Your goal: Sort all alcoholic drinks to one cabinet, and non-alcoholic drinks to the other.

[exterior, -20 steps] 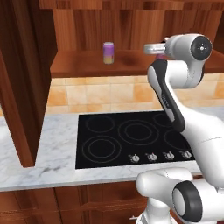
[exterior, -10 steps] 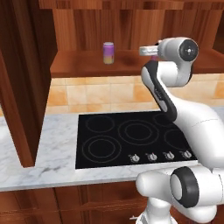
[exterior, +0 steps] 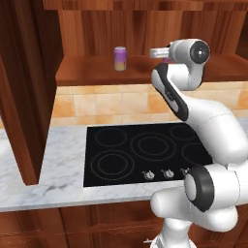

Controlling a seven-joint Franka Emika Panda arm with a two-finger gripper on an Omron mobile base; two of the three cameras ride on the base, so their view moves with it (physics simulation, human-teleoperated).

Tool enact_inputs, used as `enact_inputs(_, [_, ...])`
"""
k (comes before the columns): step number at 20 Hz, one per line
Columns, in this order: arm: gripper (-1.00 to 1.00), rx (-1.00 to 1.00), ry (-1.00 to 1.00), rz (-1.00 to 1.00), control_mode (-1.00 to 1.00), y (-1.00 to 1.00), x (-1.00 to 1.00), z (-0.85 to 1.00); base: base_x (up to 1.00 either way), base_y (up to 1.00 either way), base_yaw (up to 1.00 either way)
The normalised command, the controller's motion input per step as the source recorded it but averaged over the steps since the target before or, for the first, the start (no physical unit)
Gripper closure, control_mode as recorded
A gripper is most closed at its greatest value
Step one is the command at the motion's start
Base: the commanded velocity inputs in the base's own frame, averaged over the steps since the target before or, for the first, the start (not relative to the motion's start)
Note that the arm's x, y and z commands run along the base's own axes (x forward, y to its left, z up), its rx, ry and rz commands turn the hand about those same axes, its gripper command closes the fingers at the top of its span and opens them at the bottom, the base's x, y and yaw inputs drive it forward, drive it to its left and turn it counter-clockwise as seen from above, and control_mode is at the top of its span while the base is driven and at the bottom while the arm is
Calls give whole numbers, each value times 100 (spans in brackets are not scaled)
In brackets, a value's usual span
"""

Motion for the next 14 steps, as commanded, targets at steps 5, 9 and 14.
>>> enact_inputs(5, [100,0,2,0,-100,0,25,-9,0,0,0])
enact_inputs(9, [-100,0,4,0,-100,0,30,-14,0,0,0])
enact_inputs(14, [-100,0,6,0,-100,0,42,-17,0,0,0])
